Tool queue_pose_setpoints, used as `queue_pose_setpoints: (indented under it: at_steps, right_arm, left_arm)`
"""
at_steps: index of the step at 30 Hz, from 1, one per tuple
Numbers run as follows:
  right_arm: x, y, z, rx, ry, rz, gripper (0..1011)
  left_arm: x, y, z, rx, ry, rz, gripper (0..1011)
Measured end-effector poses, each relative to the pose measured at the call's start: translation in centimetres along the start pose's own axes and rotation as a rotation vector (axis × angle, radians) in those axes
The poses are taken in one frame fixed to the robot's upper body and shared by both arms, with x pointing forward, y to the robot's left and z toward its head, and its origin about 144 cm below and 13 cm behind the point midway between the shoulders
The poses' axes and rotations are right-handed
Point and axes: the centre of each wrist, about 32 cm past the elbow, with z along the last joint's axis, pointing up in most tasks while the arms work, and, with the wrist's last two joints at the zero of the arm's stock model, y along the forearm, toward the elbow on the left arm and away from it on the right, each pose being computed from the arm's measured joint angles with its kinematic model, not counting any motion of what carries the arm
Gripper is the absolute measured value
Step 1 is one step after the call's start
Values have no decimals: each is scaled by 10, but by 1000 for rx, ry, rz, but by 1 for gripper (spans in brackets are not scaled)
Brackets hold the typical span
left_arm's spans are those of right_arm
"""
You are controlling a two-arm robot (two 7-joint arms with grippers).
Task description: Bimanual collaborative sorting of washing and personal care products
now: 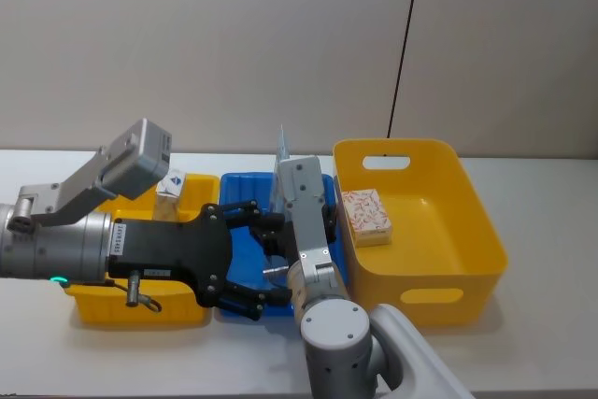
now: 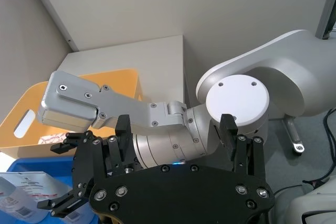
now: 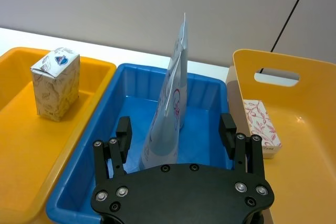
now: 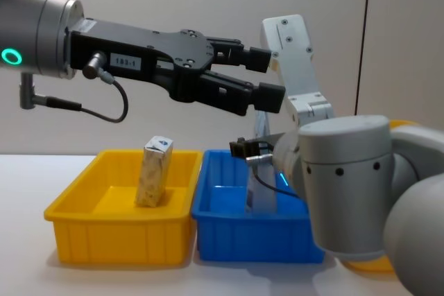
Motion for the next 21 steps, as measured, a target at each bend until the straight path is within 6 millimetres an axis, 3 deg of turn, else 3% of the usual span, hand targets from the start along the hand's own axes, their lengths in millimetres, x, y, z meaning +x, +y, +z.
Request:
queue_pose_setpoints:
  at_steps: [11,21]
  right_arm:
    - [-2,2,2,9,-3,0,994]
    - [-4,2,2,24,-5,-9,737]
  left_arm:
    - [0,0,0,0,0,0,1001]
    - [0,0,0,0,0,0,1001]
